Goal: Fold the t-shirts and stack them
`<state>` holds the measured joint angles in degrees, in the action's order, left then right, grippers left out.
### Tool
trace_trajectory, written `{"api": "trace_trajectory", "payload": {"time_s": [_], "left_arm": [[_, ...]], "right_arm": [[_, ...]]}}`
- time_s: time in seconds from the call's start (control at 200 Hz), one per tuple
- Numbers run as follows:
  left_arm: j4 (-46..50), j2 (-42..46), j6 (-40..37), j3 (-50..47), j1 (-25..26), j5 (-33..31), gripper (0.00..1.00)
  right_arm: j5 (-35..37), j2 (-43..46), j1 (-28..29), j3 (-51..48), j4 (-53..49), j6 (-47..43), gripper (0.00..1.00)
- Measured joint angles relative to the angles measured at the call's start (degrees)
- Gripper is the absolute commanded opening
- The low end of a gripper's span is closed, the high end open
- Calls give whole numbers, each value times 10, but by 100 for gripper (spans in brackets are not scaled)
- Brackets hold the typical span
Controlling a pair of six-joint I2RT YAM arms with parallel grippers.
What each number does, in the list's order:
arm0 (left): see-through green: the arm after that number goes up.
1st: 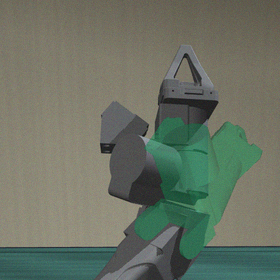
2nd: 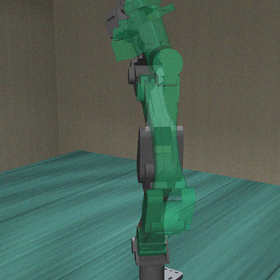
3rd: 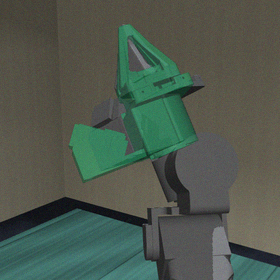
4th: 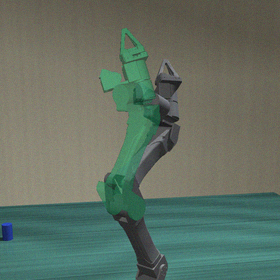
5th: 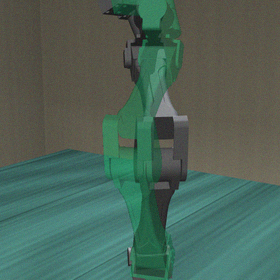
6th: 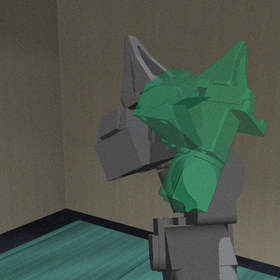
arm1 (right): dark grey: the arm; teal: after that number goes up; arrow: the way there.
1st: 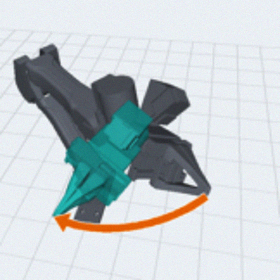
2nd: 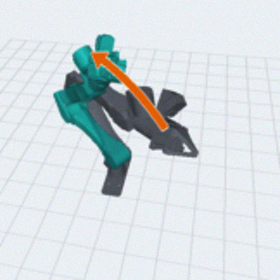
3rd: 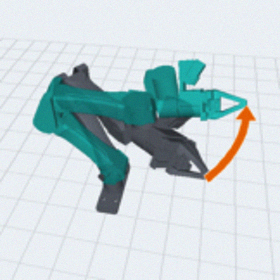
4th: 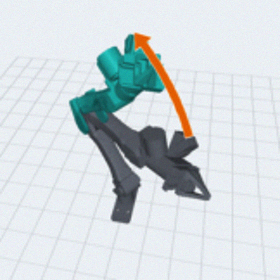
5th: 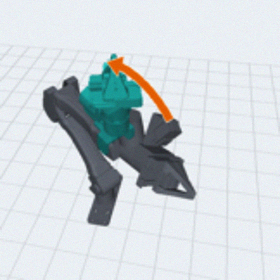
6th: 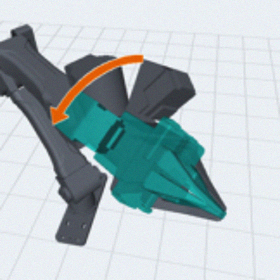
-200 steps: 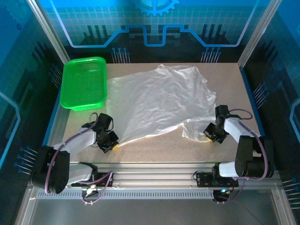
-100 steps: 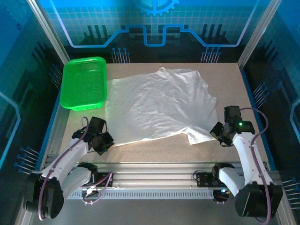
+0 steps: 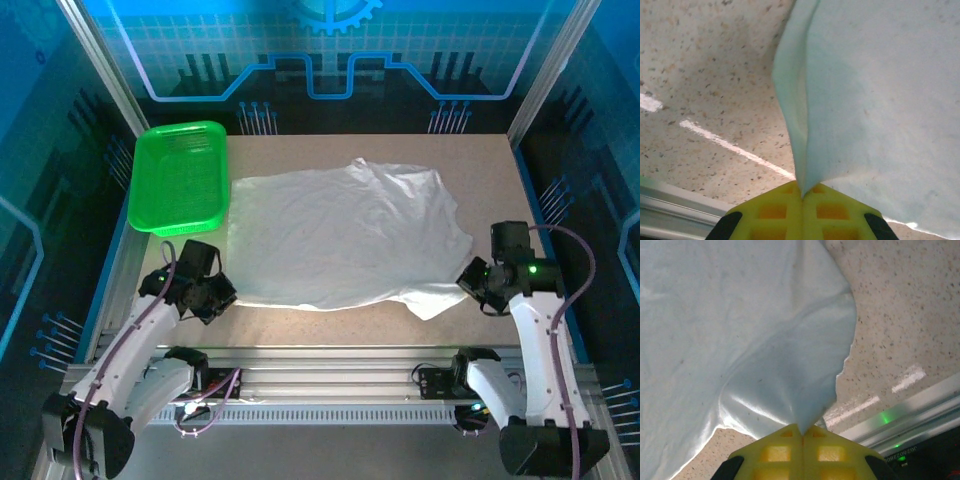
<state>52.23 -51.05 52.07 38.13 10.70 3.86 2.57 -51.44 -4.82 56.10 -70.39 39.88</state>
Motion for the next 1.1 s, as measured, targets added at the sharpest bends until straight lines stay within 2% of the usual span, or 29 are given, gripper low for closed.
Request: {"api": "trace_trajectory", "payload": {"time_s": [0.28,0.44,1.101], "left_arm": [[-26,-97,-38,80,-4,-11,0],[-52,-135,-62,99,-24,-16,0],[-92,-287,-173,200,-48,-32,0]], "right_arm": [[-2,-153,1,98,80,-46,0],[-2,-208,5,145,119,-76,0],[14,-433,47,329,165,-192,1]]}}
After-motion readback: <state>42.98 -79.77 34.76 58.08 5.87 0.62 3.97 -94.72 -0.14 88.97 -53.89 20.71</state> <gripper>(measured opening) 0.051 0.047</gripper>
